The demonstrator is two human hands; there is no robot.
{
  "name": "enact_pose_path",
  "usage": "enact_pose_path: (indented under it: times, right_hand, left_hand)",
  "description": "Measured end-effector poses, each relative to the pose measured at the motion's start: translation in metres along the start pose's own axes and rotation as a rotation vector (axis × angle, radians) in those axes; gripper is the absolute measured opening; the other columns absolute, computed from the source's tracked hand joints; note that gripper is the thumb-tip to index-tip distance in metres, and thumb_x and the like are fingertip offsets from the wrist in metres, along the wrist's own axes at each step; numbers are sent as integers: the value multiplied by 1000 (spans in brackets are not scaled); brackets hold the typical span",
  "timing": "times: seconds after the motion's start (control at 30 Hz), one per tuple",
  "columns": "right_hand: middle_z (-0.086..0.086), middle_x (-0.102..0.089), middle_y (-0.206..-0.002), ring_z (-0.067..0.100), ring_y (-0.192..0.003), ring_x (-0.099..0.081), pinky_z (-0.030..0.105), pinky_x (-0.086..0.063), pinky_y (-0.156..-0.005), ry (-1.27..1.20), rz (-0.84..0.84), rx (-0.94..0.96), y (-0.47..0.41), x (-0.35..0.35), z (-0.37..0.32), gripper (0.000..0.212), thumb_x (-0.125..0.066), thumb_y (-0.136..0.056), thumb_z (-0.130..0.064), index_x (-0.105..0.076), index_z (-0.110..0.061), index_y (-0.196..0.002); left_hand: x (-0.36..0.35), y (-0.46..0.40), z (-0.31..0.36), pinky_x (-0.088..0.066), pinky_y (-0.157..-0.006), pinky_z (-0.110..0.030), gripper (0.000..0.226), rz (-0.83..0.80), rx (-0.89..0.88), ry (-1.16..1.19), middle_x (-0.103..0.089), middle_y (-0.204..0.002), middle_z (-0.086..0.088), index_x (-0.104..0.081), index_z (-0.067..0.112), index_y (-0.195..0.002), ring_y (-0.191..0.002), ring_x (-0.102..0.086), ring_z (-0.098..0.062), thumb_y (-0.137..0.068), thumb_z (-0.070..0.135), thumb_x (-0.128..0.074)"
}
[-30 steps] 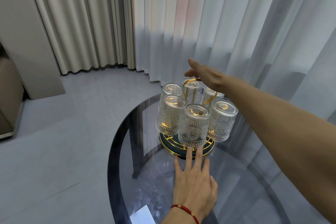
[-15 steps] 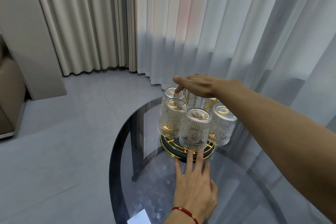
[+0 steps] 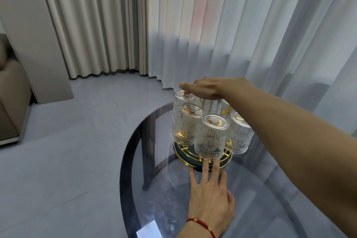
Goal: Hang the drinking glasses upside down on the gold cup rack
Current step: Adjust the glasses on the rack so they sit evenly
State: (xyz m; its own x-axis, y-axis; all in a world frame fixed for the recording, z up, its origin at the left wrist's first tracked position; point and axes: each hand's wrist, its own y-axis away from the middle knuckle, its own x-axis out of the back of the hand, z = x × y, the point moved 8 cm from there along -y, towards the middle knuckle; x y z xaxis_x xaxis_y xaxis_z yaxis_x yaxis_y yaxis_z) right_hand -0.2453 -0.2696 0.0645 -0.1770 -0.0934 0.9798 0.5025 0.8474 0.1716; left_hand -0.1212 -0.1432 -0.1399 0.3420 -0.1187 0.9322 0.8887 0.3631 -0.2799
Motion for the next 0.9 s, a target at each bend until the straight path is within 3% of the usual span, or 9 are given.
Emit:
enact_pose_path:
  times: [0.13, 0.27, 0.33, 0.47, 0.63, 0.7, 0.8, 0.9]
  right_hand:
    - [14, -42, -159, 35, -144, -38, 55, -28, -114, -9, 40, 35, -1, 2, -3, 90, -12, -85, -78, -54, -25, -146]
    - [20, -67, -129, 38, -114, -60, 52, -48, -101, -24, 193, 167, 4, 16, -7, 64, -32, -89, -44, -69, -1, -117]
    - [14, -72, -123, 33, -109, -63, 49, -52, -98, 19, 223, 205, 9, 17, -8, 54, -39, -83, -33, -74, -5, -113]
    - [0, -69, -133, 26, -122, -59, 51, -47, -106, 123, 140, 200, 13, 5, -10, 53, -47, -80, -18, -69, -24, -128]
    - [0, -64, -140, 26, -126, -56, 50, -43, -108, 139, 182, 196, 21, 4, -9, 54, -54, -83, -14, -65, -26, -134]
    - [3, -66, -137, 27, -120, -61, 45, -46, -104, 82, 287, 221, 33, 11, -8, 50, -56, -84, -15, -67, -23, -132]
    - [5, -75, -118, 26, -107, -65, 43, -51, -96, 8, 575, 265, 65, 20, -8, 35, -57, -86, -17, -74, -16, -117]
    - [1, -76, -96, 21, -91, -64, 45, -51, -89, -38, 762, 257, 99, 9, -6, 21, -59, -89, -22, -77, -15, -100]
  left_hand:
    - [0, 0, 1, -11, -111, -74, 54, -3, 1, 12, -24, -164, -6, -50, 20, -139, -151, -12, -36, -91, 42, -40]
    - [-1, -1, -1, -1, -113, -72, 56, -56, 8, 40, -12, -167, -4, -43, 20, -144, -152, 0, -34, -93, 43, -34]
    - [-1, -1, 0, 1, -113, -72, 57, -65, 9, 47, -11, -167, -4, -42, 20, -144, -152, 1, -34, -93, 43, -34]
    - [-3, -2, -1, 3, -114, -71, 58, -96, 14, 50, -8, -168, -4, -39, 21, -147, -152, 4, -34, -94, 45, -32]
    - [-4, -2, 0, 2, -113, -71, 57, -97, 14, 40, -10, -167, -4, -40, 21, -146, -152, 3, -34, -94, 44, -32]
    - [-2, -2, 0, 1, -113, -71, 56, -83, 15, 39, -12, -167, -4, -43, 21, -144, -152, 0, -34, -93, 44, -33]
    - [-2, -1, 0, -2, -112, -71, 54, -69, 16, 36, -16, -166, -5, -46, 20, -142, -152, -3, -34, -93, 42, -36]
    - [3, 2, 2, -21, -110, -73, 49, -33, 6, -6, -31, -161, -8, -57, 18, -132, -149, -20, -36, -91, 40, -43]
